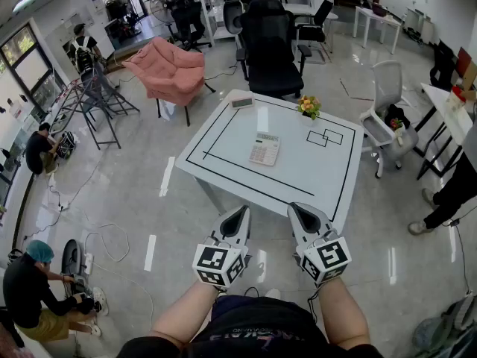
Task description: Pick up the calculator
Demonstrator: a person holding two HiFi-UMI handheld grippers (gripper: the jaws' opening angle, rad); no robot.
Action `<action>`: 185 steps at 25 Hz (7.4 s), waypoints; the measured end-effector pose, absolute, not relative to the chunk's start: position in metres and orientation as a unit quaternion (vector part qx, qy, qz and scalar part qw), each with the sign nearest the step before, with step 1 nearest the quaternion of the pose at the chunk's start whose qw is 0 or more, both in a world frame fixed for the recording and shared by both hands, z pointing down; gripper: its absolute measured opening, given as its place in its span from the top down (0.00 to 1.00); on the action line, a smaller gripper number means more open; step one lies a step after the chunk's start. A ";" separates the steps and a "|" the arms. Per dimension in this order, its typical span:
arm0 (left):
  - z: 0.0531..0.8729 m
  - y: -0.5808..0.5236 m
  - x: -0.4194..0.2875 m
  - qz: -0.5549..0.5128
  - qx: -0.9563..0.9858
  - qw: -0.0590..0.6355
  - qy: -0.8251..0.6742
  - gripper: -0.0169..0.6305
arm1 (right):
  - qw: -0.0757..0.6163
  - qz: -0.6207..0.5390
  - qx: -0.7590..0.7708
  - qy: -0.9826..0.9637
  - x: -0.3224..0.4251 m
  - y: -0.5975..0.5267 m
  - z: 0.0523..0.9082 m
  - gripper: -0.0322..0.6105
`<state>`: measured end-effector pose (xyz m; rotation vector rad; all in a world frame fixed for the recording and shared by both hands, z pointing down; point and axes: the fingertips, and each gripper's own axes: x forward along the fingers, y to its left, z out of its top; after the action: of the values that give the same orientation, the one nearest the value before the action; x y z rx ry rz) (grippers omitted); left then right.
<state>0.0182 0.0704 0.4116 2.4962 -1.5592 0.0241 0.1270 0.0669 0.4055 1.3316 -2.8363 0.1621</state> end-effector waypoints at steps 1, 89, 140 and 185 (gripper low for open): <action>0.409 0.071 0.017 0.008 0.843 0.099 -0.528 0.97 | 0.002 0.052 0.424 -0.904 0.126 0.068 0.403 0.95; 0.522 -0.270 -0.039 0.080 0.872 0.239 -0.421 0.43 | 0.110 0.273 0.446 -0.846 0.096 -0.329 0.594 0.58; 0.545 -0.255 -0.050 0.083 0.861 0.295 -0.407 0.43 | 0.075 0.291 0.280 -0.912 0.066 -0.316 0.569 0.88; 0.462 -0.168 -0.085 -0.062 0.891 0.396 -0.212 0.87 | -0.016 0.200 0.337 -0.920 0.000 -0.203 0.441 0.75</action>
<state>-0.0851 -0.1681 0.4620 2.2591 -0.5369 -0.1578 0.0003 -0.2030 0.4414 1.0691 -2.9195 0.6353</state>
